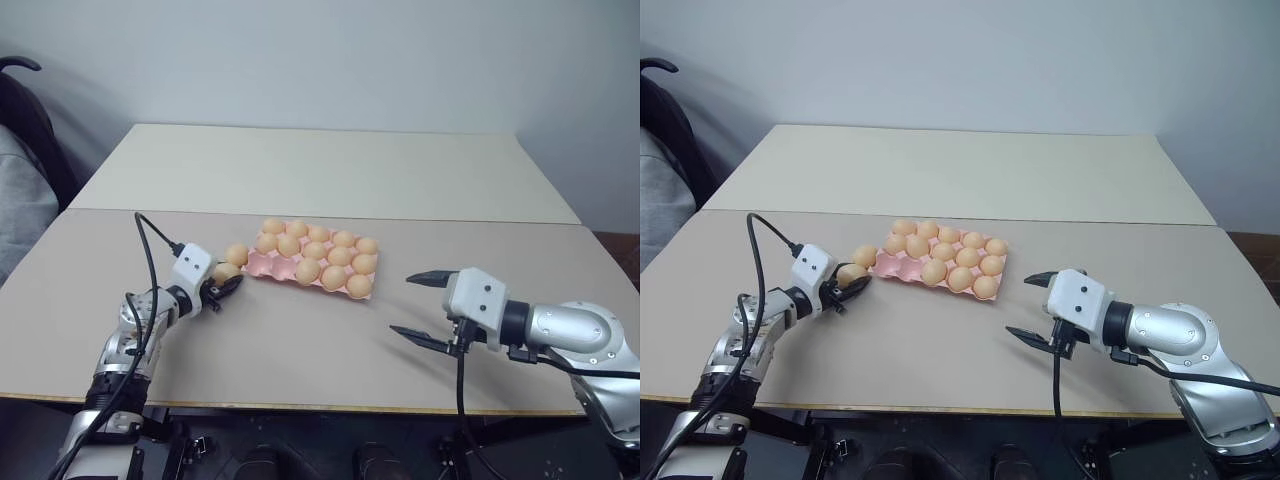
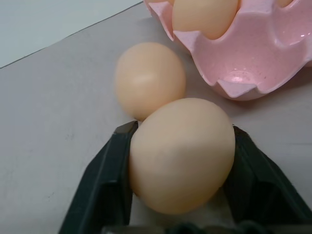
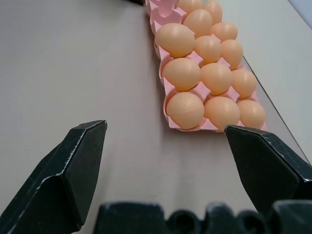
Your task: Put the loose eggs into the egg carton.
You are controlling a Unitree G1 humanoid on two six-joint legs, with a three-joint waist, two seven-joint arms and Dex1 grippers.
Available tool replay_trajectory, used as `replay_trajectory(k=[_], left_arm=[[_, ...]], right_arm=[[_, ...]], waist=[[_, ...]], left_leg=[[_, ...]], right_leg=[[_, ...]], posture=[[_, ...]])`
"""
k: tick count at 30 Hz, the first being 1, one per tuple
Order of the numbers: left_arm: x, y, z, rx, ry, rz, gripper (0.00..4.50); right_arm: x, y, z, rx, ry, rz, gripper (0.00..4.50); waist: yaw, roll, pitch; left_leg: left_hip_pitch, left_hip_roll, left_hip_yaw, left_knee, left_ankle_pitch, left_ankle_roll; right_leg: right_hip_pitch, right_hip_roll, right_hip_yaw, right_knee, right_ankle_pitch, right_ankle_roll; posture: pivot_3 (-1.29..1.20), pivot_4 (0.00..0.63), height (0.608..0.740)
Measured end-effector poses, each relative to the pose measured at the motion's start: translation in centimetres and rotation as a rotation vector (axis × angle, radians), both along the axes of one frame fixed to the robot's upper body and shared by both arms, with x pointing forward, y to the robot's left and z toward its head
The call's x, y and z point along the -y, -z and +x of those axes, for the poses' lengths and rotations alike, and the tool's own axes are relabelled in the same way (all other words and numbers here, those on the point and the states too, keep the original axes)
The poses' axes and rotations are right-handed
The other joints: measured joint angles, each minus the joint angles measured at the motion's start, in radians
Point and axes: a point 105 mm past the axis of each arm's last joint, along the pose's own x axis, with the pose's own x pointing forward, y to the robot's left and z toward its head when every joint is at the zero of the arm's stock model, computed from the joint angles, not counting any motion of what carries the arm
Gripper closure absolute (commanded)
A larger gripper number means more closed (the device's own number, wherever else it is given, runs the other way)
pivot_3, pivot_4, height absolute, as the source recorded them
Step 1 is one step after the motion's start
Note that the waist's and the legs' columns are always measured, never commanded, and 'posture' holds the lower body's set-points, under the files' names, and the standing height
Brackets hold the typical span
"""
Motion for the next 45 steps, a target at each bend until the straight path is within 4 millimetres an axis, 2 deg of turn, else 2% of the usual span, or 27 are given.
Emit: replay_trajectory(k=[5, 11, 17, 22, 27, 31, 36, 43, 45], left_arm=[[-0.1, 0.0, -0.5, -0.004, -0.001, 0.012, 2.52], [-0.7, 0.1, -2.6, -0.030, -0.001, 0.026, 2.52], [-1.1, -1.6, -3.8, 0.004, 0.008, 0.019, 2.52], [1.3, -4.1, -4.8, 0.076, 0.150, -0.053, 2.52], [5.2, -5.9, -3.2, 0.147, 0.273, -0.109, 2.52], [7.4, -5.8, -1.0, 0.158, 0.305, -0.107, 2.52], [8.6, -4.6, 0.5, 0.137, 0.310, -0.112, 2.52], [9.4, -4.3, 0.3, 0.124, 0.375, -0.134, 0.20], [9.5, -4.2, 0.1, 0.121, 0.389, -0.134, 0.05]], right_arm=[[0.0, 0.0, 0.0, 0.000, 0.001, -0.001, 0.00], [0.1, 0.2, 0.0, -0.003, 0.007, -0.004, 0.00], [0.2, 0.3, 0.0, -0.003, 0.016, -0.007, 0.00], [0.3, 0.3, 0.1, -0.001, 0.020, -0.009, 0.00], [0.2, 0.2, 0.1, 0.007, 0.024, -0.012, 0.00], [0.2, 0.1, 0.2, 0.015, 0.027, -0.011, 0.00], [0.4, 0.3, -0.1, 0.015, 0.049, -0.009, 0.00], [0.7, 0.2, -0.5, 0.029, 0.090, -0.004, 0.00], [0.7, 0.3, -0.5, 0.026, 0.094, -0.004, 0.00]], waist=[[-0.001, 0.000, 0.000], [-0.001, 0.000, 0.000], [0.002, 0.000, 0.000], [0.003, 0.000, 0.000], [0.008, 0.000, 0.000], [0.006, 0.000, 0.000], [0.000, 0.000, 0.000], [0.001, 0.000, 0.000], [0.001, 0.000, 0.000]], left_leg=[[0.000, 0.000, 0.000, 0.000, 0.000, 0.000], [0.000, 0.000, 0.000, 0.000, 0.000, 0.000], [0.000, 0.000, 0.000, 0.000, 0.000, 0.000], [0.000, 0.000, 0.000, 0.000, 0.000, 0.000], [0.000, -0.001, -0.001, 0.001, 0.000, 0.000], [-0.001, -0.001, -0.001, 0.001, 0.000, 0.000], [-0.002, -0.001, -0.001, 0.001, 0.000, 0.000], [-0.002, -0.001, -0.001, 0.001, 0.000, 0.000], [-0.002, -0.001, -0.001, 0.001, 0.000, 0.000]], right_leg=[[0.000, 0.000, 0.000, 0.000, 0.000, 0.000], [0.000, 0.000, 0.000, 0.000, 0.000, 0.000], [0.000, 0.000, 0.000, 0.000, 0.000, 0.000], [0.000, 0.000, 0.000, 0.000, 0.000, 0.000], [0.001, 0.000, -0.001, 0.000, 0.000, 0.000], [0.000, 0.000, 0.000, -0.001, 0.000, 0.000], [0.000, 0.000, 0.000, 0.000, 0.000, 0.000], [0.000, 0.000, 0.000, 0.000, 0.000, 0.001], [0.000, 0.000, 0.000, 0.000, 0.000, 0.001]], posture=[[0.00, 0.150, 0.740], [0.00, 0.150, 0.740], [0.00, 0.150, 0.740], [0.00, 0.150, 0.740], [0.00, 0.150, 0.740], [0.00, 0.150, 0.740], [0.00, 0.150, 0.740], [0.00, 0.150, 0.740], [0.00, 0.150, 0.740]])
